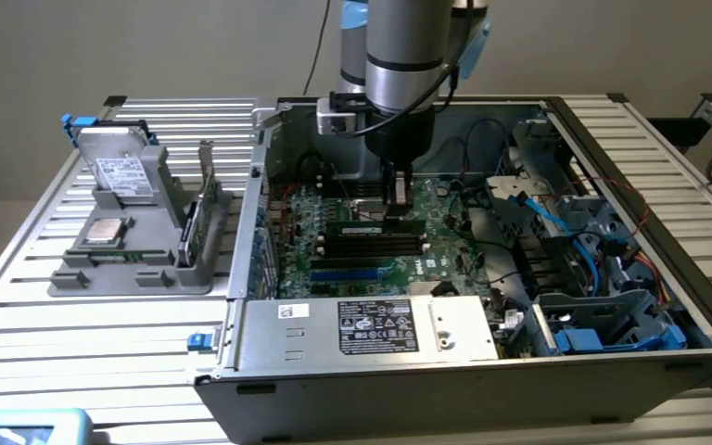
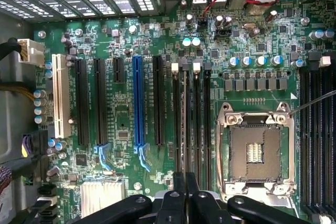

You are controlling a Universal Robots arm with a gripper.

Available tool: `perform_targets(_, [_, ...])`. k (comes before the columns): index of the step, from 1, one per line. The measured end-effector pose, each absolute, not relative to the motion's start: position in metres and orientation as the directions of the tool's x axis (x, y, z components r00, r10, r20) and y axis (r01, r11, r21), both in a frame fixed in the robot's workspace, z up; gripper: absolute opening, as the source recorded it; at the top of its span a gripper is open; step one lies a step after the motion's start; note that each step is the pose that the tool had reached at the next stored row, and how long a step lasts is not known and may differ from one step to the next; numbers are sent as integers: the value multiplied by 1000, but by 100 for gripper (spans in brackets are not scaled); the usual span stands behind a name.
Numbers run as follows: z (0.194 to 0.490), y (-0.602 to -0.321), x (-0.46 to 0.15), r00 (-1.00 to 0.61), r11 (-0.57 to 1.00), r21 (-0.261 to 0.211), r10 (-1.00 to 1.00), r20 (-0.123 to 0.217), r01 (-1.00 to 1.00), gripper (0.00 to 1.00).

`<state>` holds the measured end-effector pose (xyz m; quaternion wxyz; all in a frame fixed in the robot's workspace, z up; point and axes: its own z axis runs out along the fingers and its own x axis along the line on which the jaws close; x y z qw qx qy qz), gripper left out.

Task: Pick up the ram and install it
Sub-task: 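Insert the ram into the slot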

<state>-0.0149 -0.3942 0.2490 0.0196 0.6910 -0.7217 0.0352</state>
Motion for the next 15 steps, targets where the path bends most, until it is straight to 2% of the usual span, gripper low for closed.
perform_targets(15, [247,-398,-15,-19,17,-24,-997,74,-1000,12])
